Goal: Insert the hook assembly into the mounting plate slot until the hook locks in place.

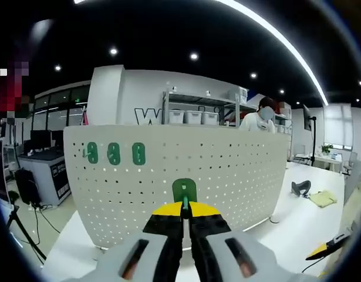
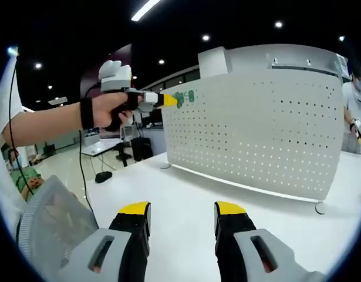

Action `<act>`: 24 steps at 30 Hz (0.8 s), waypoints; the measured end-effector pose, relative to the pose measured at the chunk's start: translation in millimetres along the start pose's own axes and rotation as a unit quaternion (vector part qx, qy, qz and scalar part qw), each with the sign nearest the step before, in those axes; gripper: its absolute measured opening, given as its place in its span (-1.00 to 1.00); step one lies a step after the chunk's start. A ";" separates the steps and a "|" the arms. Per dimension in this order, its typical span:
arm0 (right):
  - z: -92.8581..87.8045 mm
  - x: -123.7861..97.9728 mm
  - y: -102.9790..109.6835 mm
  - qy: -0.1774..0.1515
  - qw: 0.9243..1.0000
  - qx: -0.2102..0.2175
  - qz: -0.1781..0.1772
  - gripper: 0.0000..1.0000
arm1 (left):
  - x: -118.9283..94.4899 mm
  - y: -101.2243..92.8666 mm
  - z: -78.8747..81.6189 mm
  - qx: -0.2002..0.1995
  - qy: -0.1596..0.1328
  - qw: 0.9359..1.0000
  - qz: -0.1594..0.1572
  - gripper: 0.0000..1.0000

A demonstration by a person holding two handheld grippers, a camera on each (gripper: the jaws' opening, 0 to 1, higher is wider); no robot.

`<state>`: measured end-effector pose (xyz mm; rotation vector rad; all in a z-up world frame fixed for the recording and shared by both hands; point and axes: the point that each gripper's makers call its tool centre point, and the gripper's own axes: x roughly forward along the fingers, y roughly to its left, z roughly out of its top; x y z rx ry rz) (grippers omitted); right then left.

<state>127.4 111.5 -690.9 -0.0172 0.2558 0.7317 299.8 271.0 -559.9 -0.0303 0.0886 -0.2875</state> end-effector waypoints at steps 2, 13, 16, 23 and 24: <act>-0.8 -0.9 -1.0 -0.002 1.000 0.002 -0.004 -0.11 | 4.0 0.4 5.2 0.013 -0.002 1.000 0.003 -0.96; 0.7 -0.8 0.2 -0.006 1.000 -0.001 0.008 0.12 | 15.6 6.8 14.9 0.034 -0.009 0.999 0.024 -0.96; 1.5 -1.4 -2.1 -0.010 1.000 0.001 0.003 0.11 | 16.6 9.3 17.0 0.032 -0.010 0.999 0.028 -0.96; -4.1 -2.0 1.1 -0.005 1.000 0.006 0.005 0.09 | 23.4 17.9 21.5 0.032 -0.009 0.999 0.040 -0.96; -3.8 -2.2 0.9 -0.007 1.000 0.007 0.004 0.09 | 24.7 19.5 22.6 0.034 -0.008 0.999 0.042 -0.96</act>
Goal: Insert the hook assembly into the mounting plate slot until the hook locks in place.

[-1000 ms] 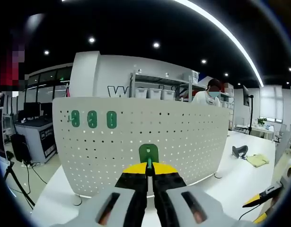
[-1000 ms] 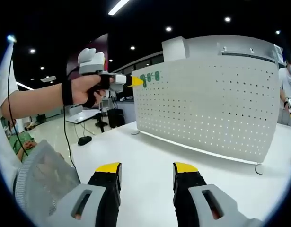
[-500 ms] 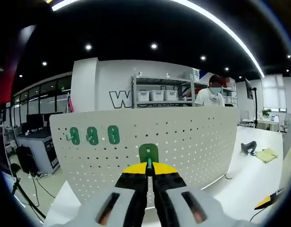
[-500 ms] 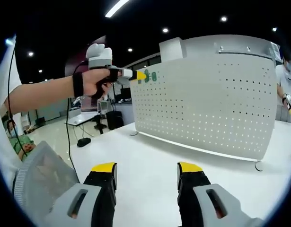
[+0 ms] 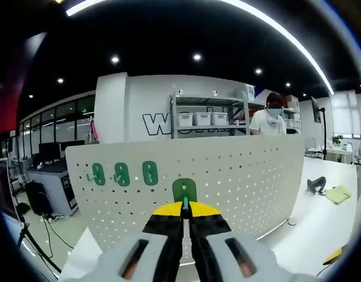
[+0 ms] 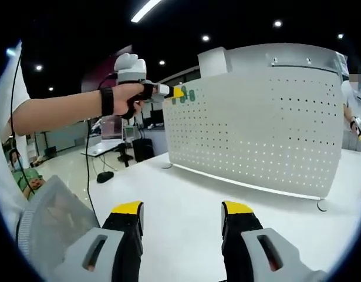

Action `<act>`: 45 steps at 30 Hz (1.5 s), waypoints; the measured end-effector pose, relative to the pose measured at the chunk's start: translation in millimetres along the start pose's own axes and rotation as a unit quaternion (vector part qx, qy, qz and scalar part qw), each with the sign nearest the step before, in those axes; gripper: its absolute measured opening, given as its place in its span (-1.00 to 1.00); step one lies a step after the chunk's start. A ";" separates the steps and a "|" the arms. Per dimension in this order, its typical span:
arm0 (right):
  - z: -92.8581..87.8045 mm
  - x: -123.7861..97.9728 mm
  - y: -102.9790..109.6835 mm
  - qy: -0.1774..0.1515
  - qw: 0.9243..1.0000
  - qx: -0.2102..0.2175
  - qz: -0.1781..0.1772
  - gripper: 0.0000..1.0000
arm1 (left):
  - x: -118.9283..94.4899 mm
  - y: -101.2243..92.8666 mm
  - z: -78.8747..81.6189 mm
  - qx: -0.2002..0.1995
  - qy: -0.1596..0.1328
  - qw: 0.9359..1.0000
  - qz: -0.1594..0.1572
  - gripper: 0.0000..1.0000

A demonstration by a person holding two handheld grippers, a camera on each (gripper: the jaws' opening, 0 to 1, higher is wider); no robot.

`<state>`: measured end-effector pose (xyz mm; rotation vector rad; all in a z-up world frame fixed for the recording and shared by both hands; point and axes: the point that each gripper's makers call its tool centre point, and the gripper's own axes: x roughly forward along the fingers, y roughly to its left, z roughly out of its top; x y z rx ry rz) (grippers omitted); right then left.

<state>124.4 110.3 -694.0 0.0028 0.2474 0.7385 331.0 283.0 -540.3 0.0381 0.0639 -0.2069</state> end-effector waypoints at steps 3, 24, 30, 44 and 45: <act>-0.9 -0.4 0.6 0.001 1.000 0.003 0.001 0.08 | 3.3 2.4 1.4 -0.006 0.004 1.000 0.000 -0.96; -6.3 -8.8 -4.4 0.007 1.000 0.008 -0.004 0.06 | 32.1 -1.3 9.4 0.014 0.009 1.000 0.002 -0.96; -6.1 -10.1 -3.9 0.009 1.000 0.007 -0.002 0.05 | 40.6 -3.2 13.6 0.014 0.006 1.000 0.000 -0.96; -6.2 -9.2 -9.2 0.012 1.000 0.011 -0.006 0.05 | 63.5 -3.0 13.7 0.014 0.012 1.000 0.005 -0.96; -6.8 -8.8 -10.4 0.012 1.000 0.012 -0.006 0.05 | 64.6 -2.3 14.5 0.015 0.010 1.000 0.006 -0.96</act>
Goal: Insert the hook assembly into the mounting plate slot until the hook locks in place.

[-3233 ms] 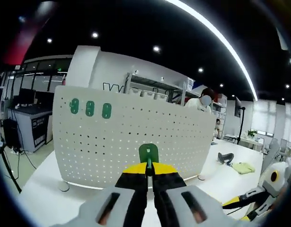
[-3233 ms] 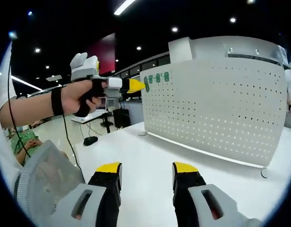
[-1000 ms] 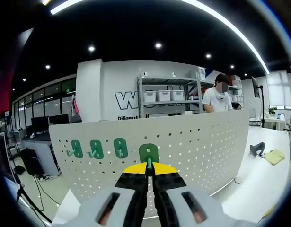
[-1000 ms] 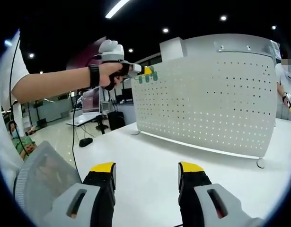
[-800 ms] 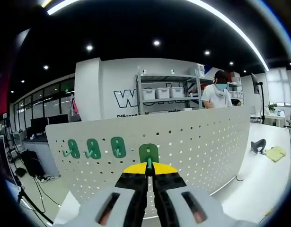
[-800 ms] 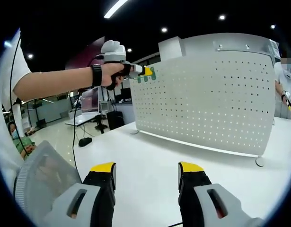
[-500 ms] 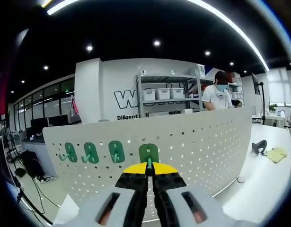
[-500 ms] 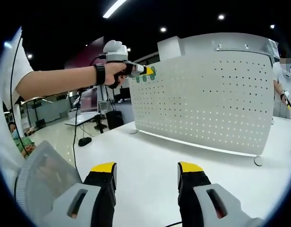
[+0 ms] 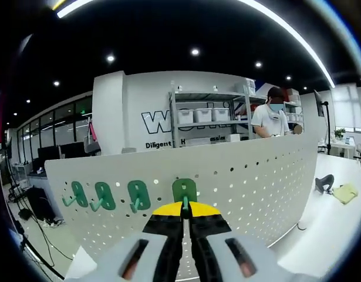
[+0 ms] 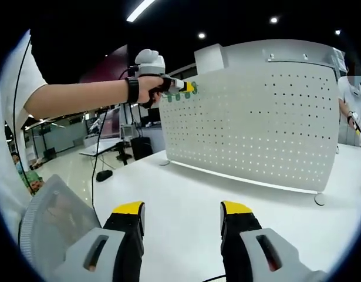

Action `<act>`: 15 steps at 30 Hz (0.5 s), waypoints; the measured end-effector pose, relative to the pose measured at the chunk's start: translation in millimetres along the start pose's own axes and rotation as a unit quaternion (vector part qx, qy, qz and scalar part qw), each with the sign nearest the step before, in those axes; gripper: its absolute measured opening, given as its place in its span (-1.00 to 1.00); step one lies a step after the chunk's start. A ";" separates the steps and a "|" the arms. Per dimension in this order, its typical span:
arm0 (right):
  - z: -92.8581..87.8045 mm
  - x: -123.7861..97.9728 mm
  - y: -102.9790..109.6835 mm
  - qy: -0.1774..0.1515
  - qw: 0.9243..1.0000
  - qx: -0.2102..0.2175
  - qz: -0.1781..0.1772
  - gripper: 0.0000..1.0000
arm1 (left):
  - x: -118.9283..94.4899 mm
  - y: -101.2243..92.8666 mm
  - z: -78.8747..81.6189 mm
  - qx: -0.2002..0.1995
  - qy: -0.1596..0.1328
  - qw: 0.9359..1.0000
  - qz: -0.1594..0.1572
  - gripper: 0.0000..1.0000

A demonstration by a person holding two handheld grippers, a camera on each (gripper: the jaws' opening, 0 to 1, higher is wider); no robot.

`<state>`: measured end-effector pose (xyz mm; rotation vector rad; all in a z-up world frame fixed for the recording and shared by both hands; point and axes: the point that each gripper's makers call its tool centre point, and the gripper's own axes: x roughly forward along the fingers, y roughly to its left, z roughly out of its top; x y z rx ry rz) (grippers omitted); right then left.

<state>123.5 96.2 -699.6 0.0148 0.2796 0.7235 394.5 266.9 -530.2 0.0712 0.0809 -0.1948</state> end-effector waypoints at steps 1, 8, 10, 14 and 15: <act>-1.2 0.4 -0.6 0.003 1.000 0.001 0.001 0.05 | 1.4 0.6 0.4 0.000 0.000 1.000 0.000 -0.96; -2.5 1.4 -3.2 0.007 1.000 0.000 -0.002 0.05 | 10.6 6.6 2.7 -0.008 0.000 1.000 0.006 -0.96; -3.3 2.1 -2.5 0.010 1.000 -0.001 -0.002 0.05 | 12.8 6.0 3.1 -0.010 -0.001 1.000 0.003 -0.96; -5.5 3.9 -1.1 0.014 1.000 -0.001 0.000 0.05 | 15.6 4.5 0.3 -0.010 0.004 1.000 0.000 -0.96; -5.3 4.3 -1.2 0.013 1.000 0.000 0.000 0.05 | 16.0 5.4 -0.2 -0.008 0.005 1.000 0.003 -0.96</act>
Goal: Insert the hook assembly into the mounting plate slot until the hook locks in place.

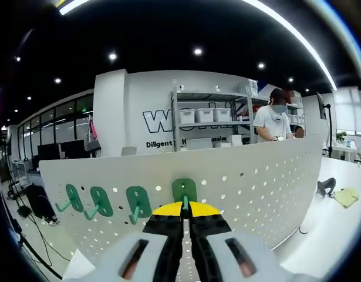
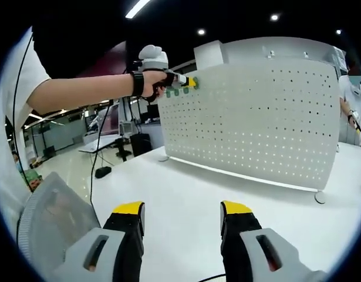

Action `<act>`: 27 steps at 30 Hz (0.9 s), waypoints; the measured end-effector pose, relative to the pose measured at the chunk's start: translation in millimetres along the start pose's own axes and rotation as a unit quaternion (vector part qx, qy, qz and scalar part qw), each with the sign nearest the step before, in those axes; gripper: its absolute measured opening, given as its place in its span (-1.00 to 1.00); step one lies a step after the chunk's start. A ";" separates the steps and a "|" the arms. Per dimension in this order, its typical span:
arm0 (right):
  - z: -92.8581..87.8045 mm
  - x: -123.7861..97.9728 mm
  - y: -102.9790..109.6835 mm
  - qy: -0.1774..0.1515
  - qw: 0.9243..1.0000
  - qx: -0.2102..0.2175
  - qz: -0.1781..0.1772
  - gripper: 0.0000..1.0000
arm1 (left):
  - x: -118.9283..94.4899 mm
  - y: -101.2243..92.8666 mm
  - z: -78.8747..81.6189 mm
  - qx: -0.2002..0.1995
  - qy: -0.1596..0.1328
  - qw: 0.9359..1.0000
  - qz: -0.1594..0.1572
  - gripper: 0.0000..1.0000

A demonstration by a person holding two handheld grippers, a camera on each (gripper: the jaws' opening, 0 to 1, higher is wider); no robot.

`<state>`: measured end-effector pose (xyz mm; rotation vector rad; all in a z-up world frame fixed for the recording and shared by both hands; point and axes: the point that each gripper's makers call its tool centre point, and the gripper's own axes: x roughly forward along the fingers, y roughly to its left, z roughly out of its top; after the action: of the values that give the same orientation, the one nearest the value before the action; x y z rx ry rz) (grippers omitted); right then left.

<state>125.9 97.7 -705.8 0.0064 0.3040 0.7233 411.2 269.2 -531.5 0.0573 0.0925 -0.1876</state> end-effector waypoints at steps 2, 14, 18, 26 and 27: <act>-0.2 0.6 -0.2 0.002 1.000 -0.004 0.000 0.05 | 0.8 2.7 3.1 -0.007 -0.009 1.000 0.002 -0.96; -0.9 1.2 -5.1 0.001 1.000 -0.003 -0.008 0.02 | 5.3 2.0 -2.2 -0.010 0.007 1.000 -0.001 -0.96; -1.2 2.9 -3.6 0.000 1.000 -0.004 -0.006 0.01 | 6.5 2.3 -1.7 -0.034 0.016 0.999 -0.003 -0.94; -2.5 3.3 -4.1 0.002 1.000 -0.004 -0.006 0.00 | 8.4 2.3 0.7 -0.033 0.012 0.999 -0.005 -0.92; -2.4 3.1 -4.6 0.002 1.000 -0.005 -0.006 0.00 | 8.8 2.3 1.9 -0.033 0.009 0.999 -0.006 -0.92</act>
<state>130.5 96.1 -709.5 -0.0067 0.3030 0.7121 420.4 269.8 -530.4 -0.0066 0.1166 -0.1957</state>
